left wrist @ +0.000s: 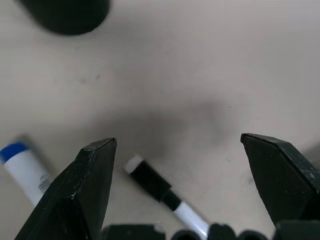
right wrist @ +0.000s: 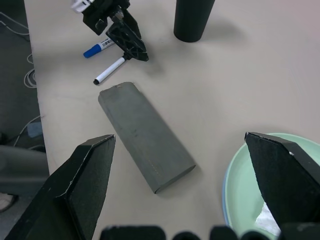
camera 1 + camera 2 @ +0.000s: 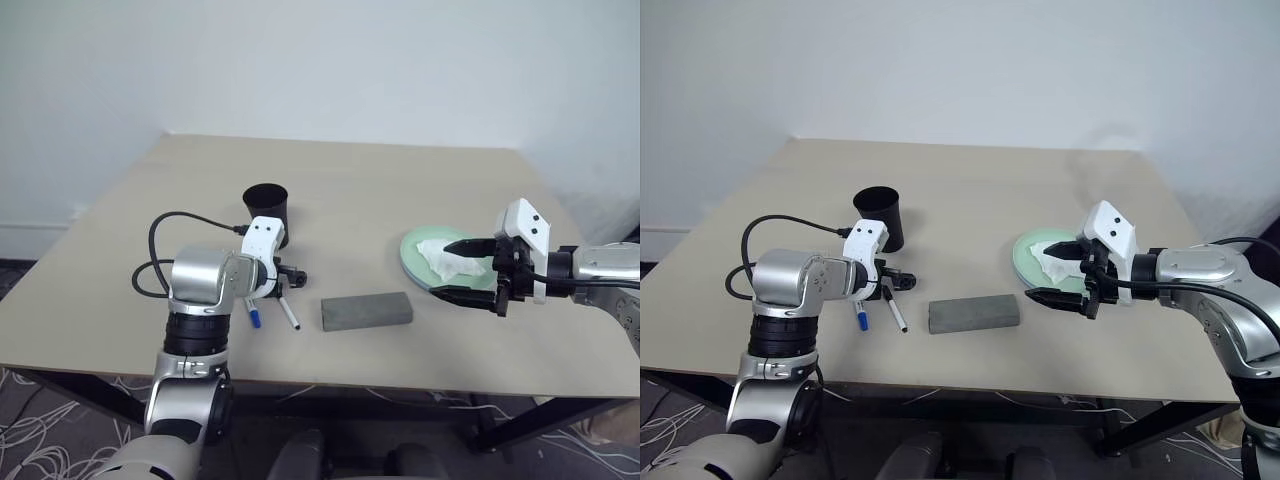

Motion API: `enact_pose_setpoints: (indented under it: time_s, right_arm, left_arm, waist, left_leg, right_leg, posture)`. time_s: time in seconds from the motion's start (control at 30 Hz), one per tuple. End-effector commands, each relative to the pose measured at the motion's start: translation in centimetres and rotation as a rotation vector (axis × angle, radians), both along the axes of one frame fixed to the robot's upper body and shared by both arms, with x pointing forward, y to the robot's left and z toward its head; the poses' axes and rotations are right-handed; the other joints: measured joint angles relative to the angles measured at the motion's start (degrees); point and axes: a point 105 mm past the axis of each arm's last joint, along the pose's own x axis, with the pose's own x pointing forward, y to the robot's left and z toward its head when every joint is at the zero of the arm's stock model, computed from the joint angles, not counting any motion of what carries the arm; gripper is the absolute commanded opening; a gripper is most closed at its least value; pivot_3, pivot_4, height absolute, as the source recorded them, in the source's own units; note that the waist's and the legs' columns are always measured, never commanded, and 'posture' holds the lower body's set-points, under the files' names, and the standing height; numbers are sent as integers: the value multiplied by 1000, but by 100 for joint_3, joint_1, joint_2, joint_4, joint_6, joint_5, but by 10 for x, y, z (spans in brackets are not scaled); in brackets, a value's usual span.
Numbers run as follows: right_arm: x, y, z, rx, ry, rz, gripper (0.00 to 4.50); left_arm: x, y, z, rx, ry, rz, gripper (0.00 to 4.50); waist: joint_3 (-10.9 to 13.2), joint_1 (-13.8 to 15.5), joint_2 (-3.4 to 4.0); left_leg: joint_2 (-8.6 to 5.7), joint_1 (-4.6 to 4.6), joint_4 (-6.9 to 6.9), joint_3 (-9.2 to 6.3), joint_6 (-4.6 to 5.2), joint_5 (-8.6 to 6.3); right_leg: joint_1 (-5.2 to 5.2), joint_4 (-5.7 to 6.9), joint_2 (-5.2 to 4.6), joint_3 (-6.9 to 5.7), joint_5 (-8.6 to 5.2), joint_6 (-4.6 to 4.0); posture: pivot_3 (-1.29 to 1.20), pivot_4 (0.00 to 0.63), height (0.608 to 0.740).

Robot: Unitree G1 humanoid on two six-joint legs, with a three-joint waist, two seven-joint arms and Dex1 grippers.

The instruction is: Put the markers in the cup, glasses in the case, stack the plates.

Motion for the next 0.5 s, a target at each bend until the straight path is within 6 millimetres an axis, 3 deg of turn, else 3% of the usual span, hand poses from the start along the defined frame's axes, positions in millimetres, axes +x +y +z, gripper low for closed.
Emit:
enact_pose_setpoints:
  time_s: [0.03,0.13,0.5]
  right_arm:
    - [2,0,12,-5,-56,9,4500]
    - [3,-1,12,-7,-55,8,4500]
    - [3,0,10,-9,-58,5,4500]
  left_arm:
    - [8,8,16,49,-63,100,4221]
    - [8,11,11,54,-51,151,4221]
    - [2,-15,0,1,2,156,4221]
  waist:
    - [0,8,-1]
    - [0,2,-1]
    - [0,3,-1]
  left_leg:
    - [-1,0,1,-1,0,0]
    - [-2,0,2,0,0,0]
    - [-2,0,0,0,-1,-1]
  right_leg:
    - [1,0,-1,-2,0,0]
    - [1,0,-2,0,0,0]
    - [1,0,-2,0,0,0]
  posture:
    - [0,0,725]
    - [0,0,725]
    - [0,0,725]
